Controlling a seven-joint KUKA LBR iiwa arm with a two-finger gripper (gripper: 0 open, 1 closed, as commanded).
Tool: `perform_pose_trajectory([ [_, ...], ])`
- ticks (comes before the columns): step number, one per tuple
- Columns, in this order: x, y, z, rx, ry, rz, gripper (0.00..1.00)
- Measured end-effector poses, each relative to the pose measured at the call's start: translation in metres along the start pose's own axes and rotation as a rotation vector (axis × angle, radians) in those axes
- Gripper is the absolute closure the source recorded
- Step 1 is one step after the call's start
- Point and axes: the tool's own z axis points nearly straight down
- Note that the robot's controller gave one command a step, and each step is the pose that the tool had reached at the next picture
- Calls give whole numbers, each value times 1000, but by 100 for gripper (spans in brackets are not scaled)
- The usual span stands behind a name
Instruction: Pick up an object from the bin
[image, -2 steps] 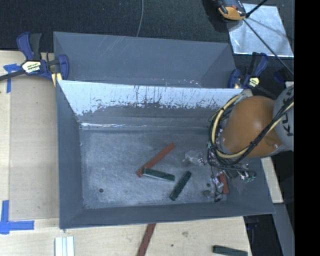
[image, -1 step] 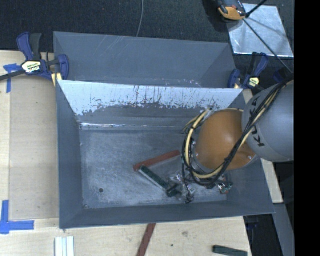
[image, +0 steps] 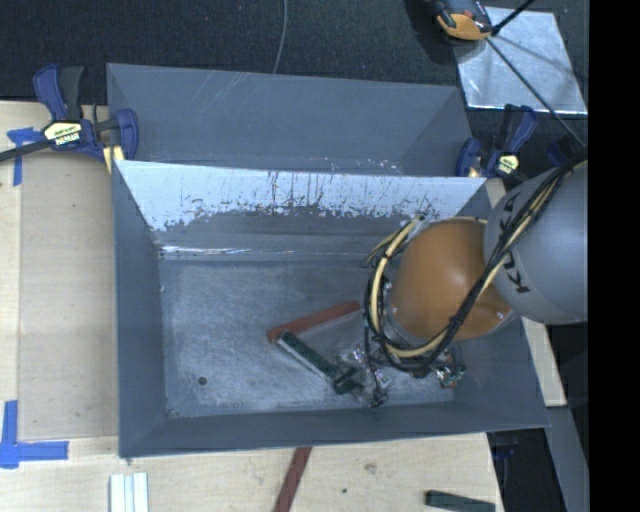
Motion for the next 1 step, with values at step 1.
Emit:
perform_pose_trajectory([
  [1, -17, 3, -207, -1, 2, 19, 100],
])
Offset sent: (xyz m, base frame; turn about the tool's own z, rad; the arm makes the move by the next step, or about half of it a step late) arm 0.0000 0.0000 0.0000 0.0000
